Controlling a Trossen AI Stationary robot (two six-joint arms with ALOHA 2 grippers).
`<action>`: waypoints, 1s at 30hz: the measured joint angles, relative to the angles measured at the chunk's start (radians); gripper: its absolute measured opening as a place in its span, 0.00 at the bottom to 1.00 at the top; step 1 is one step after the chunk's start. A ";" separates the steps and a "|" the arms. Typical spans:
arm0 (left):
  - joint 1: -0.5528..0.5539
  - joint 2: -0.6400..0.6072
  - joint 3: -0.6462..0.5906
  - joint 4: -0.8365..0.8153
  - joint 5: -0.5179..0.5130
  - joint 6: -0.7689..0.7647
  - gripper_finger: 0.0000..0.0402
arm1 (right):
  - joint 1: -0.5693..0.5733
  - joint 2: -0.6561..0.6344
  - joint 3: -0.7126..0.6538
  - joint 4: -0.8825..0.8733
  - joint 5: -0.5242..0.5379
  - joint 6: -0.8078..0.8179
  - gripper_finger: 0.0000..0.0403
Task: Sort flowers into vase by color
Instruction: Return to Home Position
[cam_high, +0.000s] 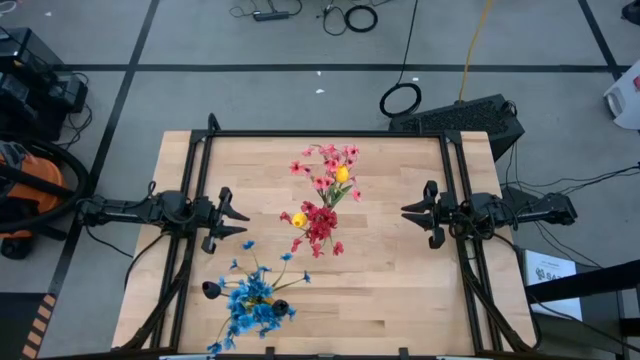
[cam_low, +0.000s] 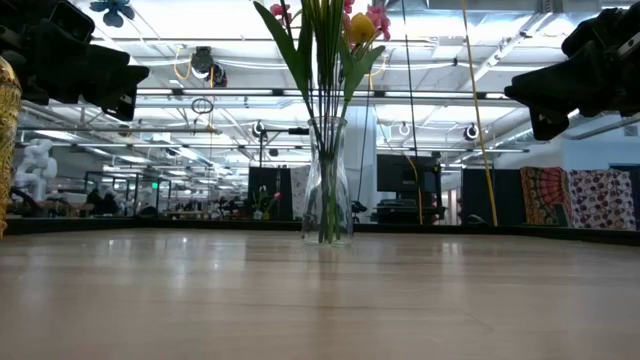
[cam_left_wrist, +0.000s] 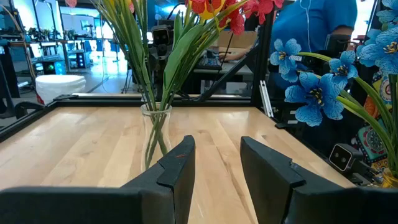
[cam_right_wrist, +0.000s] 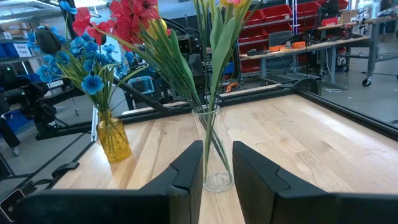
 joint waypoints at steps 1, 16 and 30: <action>0.000 0.000 0.000 0.000 0.000 0.000 0.33 | 0.000 0.000 0.000 0.000 0.000 0.000 0.19; 0.000 0.000 0.000 0.000 0.000 0.000 0.33 | 0.000 0.000 0.000 0.000 0.000 0.000 0.19; 0.000 0.000 0.000 0.000 0.000 0.000 0.33 | 0.000 0.000 0.000 0.000 0.000 0.000 0.19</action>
